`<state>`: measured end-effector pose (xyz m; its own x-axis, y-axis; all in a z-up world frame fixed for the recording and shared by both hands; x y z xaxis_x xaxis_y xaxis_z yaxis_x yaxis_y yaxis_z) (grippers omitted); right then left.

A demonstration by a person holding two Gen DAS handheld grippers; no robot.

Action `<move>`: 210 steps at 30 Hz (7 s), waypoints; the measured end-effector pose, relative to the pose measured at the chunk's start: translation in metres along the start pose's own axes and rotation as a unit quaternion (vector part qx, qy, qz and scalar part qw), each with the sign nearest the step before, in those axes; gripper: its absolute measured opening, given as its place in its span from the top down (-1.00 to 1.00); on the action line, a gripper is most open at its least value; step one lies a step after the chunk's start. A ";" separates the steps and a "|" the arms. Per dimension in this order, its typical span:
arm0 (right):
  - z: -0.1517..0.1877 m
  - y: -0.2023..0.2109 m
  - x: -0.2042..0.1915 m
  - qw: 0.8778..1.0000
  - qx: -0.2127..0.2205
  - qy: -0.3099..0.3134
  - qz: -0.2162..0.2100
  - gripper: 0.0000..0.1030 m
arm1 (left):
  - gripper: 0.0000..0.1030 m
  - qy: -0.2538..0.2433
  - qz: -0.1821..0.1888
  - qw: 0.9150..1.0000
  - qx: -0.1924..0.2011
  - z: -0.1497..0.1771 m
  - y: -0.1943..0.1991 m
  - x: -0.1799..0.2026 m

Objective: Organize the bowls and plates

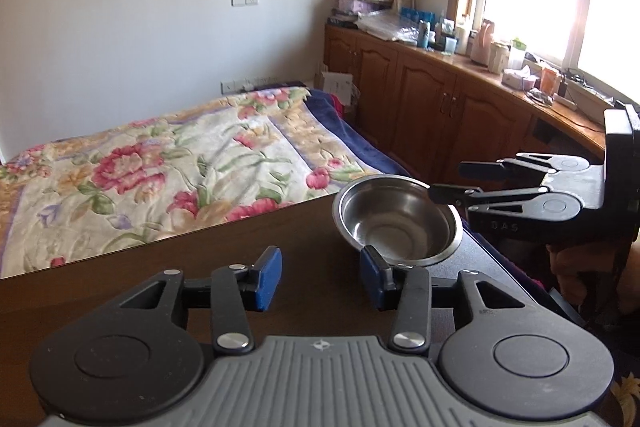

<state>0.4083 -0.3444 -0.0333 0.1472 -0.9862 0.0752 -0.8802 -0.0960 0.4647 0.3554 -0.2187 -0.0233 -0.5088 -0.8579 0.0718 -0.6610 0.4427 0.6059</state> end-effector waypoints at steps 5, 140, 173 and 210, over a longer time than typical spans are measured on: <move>0.009 -0.007 0.004 1.000 -0.015 -0.010 -0.001 0.00 | 0.10 -0.005 0.005 1.000 -0.020 -0.007 -0.027 0.001; 0.068 0.126 -0.148 0.998 -0.007 -0.009 -0.065 0.70 | 0.67 0.063 0.049 0.997 -0.009 0.150 0.132 -0.005; 0.064 0.127 -0.144 0.996 0.064 -0.035 -0.058 0.61 | 0.37 0.080 0.015 0.994 0.072 0.151 0.154 0.000; 0.088 0.124 -0.128 0.994 0.056 -0.079 -0.055 -0.54 | -0.20 0.061 -0.059 0.991 0.100 0.175 0.152 0.000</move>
<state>0.2410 -0.2423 -0.0630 0.1810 -0.9767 -0.1149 -0.9083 -0.2108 0.3614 0.1581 -0.1060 -0.0703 -0.3589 -0.9265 0.1133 -0.8146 0.3702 0.4466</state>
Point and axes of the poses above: each gripper's, at about its wrist camera, not at the fingertips, and y roughly against the way its jaws point, x to its right, z to its underside, the point moved 10 cm from there along -y, roughly the way its jaws point, and after that the axes turned 2 degrees about z, right-handed, at the moved point
